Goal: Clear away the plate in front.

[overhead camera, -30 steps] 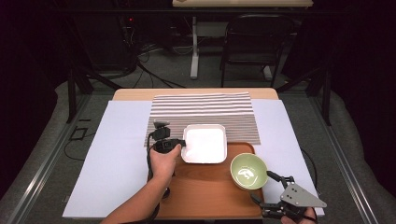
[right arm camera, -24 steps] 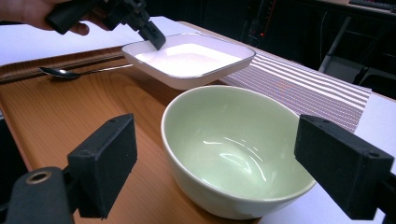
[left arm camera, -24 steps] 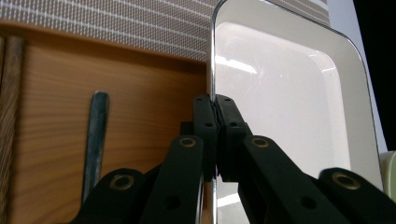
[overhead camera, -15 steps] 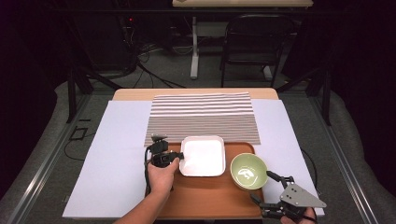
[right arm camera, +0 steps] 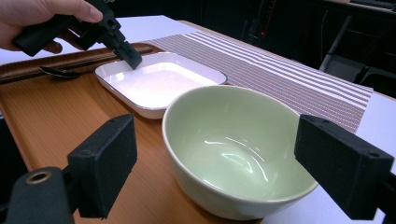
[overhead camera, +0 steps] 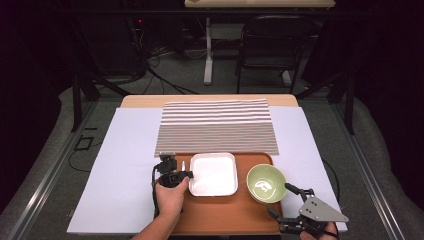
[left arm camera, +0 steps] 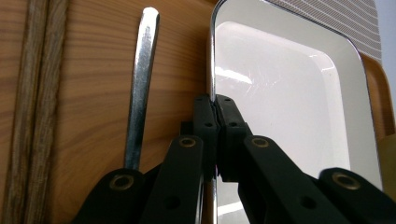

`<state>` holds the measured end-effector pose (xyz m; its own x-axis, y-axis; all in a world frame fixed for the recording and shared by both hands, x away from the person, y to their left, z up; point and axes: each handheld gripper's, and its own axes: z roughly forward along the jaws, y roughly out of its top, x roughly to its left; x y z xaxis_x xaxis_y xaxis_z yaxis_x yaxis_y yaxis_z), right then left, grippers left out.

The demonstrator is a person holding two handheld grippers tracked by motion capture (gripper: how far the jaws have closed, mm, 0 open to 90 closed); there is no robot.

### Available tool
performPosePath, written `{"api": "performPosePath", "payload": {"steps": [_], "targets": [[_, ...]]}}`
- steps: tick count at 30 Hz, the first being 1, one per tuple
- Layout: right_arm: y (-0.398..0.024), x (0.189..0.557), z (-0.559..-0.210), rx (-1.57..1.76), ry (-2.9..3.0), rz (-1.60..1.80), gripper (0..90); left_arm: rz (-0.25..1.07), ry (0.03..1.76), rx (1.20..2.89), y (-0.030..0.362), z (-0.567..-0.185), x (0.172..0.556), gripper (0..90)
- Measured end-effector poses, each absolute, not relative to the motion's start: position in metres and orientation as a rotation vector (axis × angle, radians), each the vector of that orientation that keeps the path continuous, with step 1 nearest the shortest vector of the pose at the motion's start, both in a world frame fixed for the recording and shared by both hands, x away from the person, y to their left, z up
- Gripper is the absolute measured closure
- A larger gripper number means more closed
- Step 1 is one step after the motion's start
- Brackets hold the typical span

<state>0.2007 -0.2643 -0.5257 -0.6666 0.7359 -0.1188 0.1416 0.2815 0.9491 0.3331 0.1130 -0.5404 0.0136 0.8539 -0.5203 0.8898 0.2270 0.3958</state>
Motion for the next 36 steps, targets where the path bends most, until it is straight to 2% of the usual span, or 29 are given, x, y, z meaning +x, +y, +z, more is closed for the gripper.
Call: {"api": "performPosePath", "payload": {"steps": [10,20,28,33,36], "targets": [[-0.265,0.2,-0.525,0.784,2.003,1.406,13.0,-0.037,1.832,1.621,0.107,-0.544,0.33,88.6],[-0.264,0.201,-0.526,0.783,2.003,1.404,13.0,-0.089,1.816,1.583,0.113,-0.546,0.329,86.5],[-0.263,0.201,-0.526,0.778,2.007,1.401,13.0,-0.072,1.738,1.56,0.12,-0.537,0.326,72.7],[-0.263,0.201,-0.526,0.78,2.006,1.399,13.0,-0.048,1.7,1.548,0.124,-0.534,0.325,61.0],[-0.263,0.201,-0.526,0.781,2.007,1.399,13.0,0.01,1.671,1.553,0.126,-0.534,0.325,54.0]]}}
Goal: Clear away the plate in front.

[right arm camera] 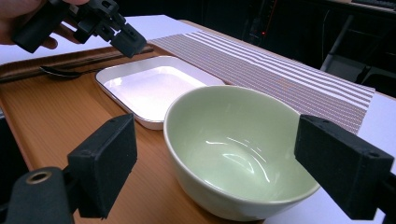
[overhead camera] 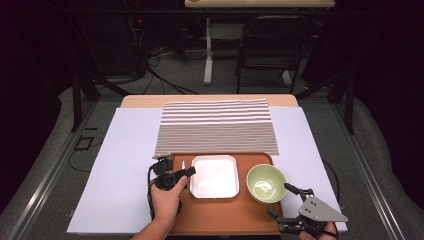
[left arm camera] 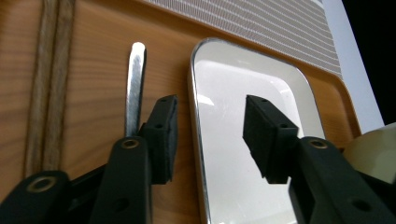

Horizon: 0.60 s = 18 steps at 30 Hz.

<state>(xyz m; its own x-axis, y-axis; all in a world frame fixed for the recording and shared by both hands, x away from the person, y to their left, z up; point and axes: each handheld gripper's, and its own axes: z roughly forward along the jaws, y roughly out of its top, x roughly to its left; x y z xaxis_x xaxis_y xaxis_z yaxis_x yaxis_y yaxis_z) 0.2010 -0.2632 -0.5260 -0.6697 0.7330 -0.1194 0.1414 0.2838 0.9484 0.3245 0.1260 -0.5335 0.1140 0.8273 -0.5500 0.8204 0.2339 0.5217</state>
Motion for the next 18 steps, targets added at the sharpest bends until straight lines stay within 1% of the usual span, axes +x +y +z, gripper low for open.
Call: {"api": "performPosePath", "payload": {"steps": [2,5,13,18], "targets": [[-0.263,0.201,-0.526,0.781,2.007,1.398,13.0,0.042,1.653,1.539,0.127,-0.533,0.324,50.0],[-0.263,0.201,-0.526,0.781,2.007,1.396,13.0,0.072,1.625,1.545,0.131,-0.533,0.323,46.5],[-0.263,0.201,-0.526,0.78,2.007,1.396,13.0,0.127,1.551,1.528,0.146,-0.526,0.32,42.1],[-0.263,0.201,-0.526,0.78,2.007,1.395,13.0,0.184,1.516,1.509,0.162,-0.522,0.317,39.4]]}}
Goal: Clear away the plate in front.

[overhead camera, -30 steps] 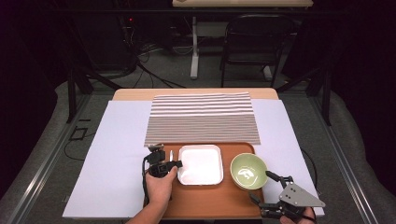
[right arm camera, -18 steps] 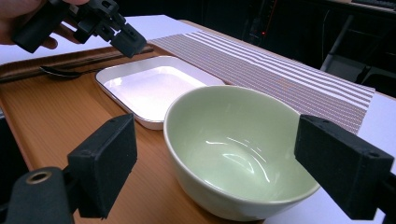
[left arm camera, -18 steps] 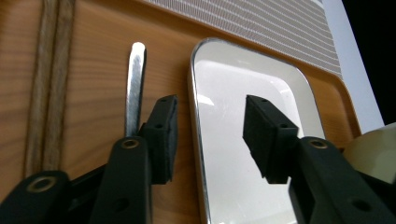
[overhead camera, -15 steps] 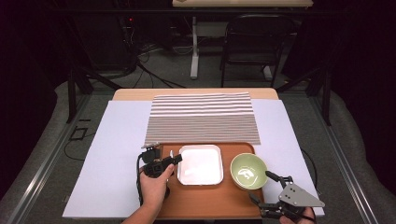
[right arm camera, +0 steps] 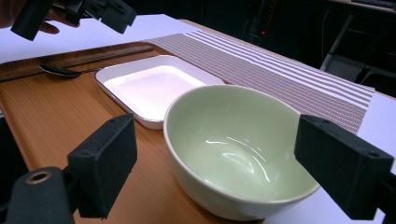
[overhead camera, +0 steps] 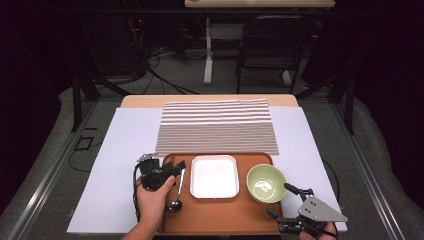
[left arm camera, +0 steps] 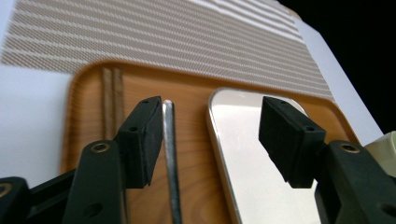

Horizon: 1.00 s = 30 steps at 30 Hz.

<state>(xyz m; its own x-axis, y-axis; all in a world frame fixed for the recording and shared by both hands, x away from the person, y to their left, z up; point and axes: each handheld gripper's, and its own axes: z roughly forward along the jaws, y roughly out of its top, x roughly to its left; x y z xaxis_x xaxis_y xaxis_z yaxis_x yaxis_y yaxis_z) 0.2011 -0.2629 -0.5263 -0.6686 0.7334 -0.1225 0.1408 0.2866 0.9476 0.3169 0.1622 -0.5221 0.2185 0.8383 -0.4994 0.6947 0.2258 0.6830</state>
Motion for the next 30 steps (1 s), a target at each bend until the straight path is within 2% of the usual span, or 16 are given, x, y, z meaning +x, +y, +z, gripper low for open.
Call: {"api": "performPosePath", "payload": {"steps": [15,30], "targets": [[-0.262,0.201,-0.527,0.784,2.012,1.389,13.0,0.318,1.524,1.441,0.233,-0.528,0.305,38.2],[-0.261,0.201,-0.527,0.783,2.012,1.385,13.0,0.543,1.447,1.552,0.253,-0.537,0.289,39.5]]}}
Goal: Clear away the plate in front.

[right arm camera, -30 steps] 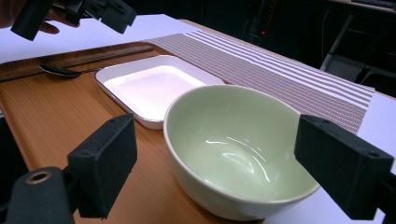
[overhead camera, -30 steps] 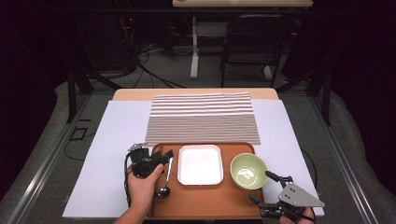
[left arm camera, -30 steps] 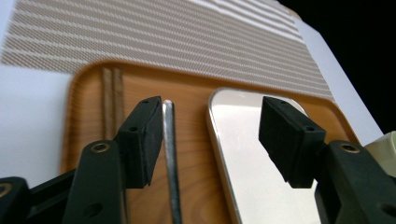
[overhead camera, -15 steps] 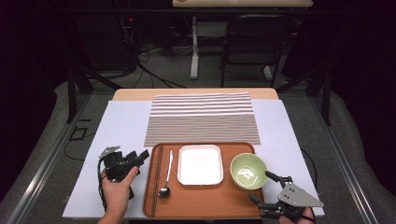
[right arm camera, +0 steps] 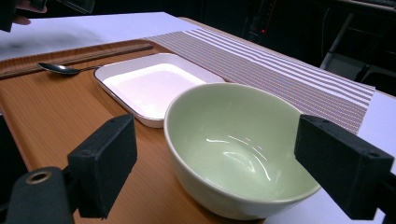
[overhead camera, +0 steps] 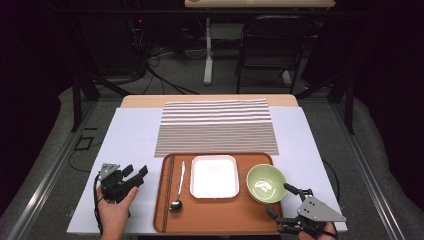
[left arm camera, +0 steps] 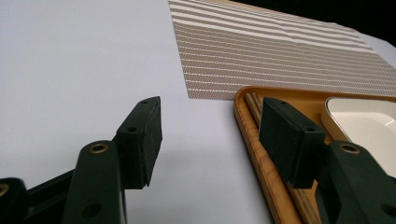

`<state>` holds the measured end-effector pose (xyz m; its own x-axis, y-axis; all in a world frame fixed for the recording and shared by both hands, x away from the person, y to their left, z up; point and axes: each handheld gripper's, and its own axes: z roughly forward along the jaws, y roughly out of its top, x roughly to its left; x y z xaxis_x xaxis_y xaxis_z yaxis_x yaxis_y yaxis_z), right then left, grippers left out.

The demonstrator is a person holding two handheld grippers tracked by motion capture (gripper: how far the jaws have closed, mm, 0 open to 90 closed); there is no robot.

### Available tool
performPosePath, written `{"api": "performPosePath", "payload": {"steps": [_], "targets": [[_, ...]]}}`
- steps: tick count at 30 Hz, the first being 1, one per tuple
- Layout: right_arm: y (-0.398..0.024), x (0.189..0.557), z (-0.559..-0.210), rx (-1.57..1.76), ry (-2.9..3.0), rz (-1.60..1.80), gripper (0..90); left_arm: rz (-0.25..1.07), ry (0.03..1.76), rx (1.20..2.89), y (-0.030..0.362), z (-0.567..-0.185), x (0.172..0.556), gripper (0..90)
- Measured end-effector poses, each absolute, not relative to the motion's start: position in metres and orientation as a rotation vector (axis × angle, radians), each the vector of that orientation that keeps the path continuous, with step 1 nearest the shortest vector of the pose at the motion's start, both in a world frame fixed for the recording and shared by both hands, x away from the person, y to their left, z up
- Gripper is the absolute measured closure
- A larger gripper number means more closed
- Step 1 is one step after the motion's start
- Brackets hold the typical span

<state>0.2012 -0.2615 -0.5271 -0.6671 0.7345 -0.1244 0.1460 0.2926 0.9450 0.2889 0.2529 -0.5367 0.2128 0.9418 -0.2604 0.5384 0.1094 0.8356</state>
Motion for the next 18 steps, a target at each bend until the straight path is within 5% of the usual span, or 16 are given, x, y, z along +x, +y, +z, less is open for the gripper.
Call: {"api": "performPosePath", "payload": {"steps": [18], "targets": [[-0.261,0.201,-0.527,0.774,2.016,1.392,13.0,0.459,1.524,1.503,0.263,-0.55,0.291,37.6]]}}
